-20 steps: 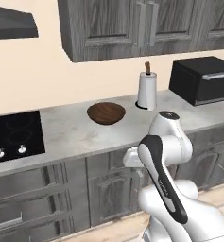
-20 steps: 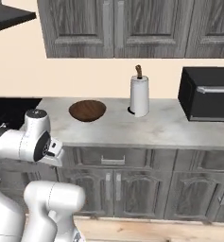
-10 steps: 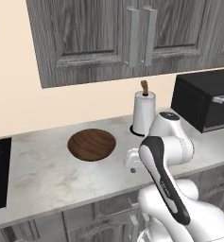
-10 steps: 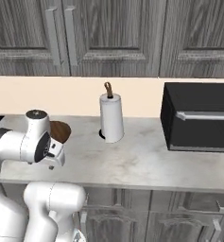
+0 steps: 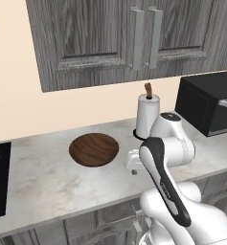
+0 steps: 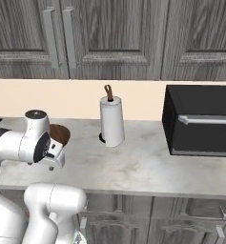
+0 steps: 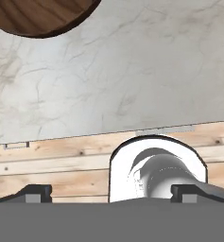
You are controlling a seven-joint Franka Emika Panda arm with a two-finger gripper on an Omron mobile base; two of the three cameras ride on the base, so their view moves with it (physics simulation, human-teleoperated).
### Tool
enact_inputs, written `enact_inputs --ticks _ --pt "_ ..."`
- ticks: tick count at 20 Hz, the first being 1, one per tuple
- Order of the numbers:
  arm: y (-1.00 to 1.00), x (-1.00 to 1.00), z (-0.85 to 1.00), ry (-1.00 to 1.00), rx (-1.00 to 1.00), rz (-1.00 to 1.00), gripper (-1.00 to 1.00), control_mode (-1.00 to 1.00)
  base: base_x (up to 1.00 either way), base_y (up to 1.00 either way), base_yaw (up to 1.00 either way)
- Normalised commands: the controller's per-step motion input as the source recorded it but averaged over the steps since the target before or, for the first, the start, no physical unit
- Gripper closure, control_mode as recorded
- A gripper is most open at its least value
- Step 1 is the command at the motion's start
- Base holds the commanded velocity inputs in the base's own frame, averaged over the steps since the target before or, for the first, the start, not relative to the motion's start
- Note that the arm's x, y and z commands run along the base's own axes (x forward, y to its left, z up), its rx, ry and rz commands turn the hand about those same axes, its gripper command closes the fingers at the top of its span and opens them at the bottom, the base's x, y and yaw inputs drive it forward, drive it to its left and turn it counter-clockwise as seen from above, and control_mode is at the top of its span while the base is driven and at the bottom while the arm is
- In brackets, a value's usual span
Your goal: Pick the cup and bowl from the counter and place them on the counter next to the sink.
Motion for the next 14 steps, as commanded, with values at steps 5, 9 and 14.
enact_inputs --ticks 5,9,14 --pt "0.0 0.0 0.0 0.0 0.0 0.0 -1.0 1.0 0.0 0.0 0.0" --pt "0.0 0.0 0.0 0.0 0.0 0.0 -1.0 1.0 0.0 0.0 0.0" --pt "0.0 0.0 0.0 0.0 0.0 0.0 -1.0 -1.0 0.0 0.0 0.0"
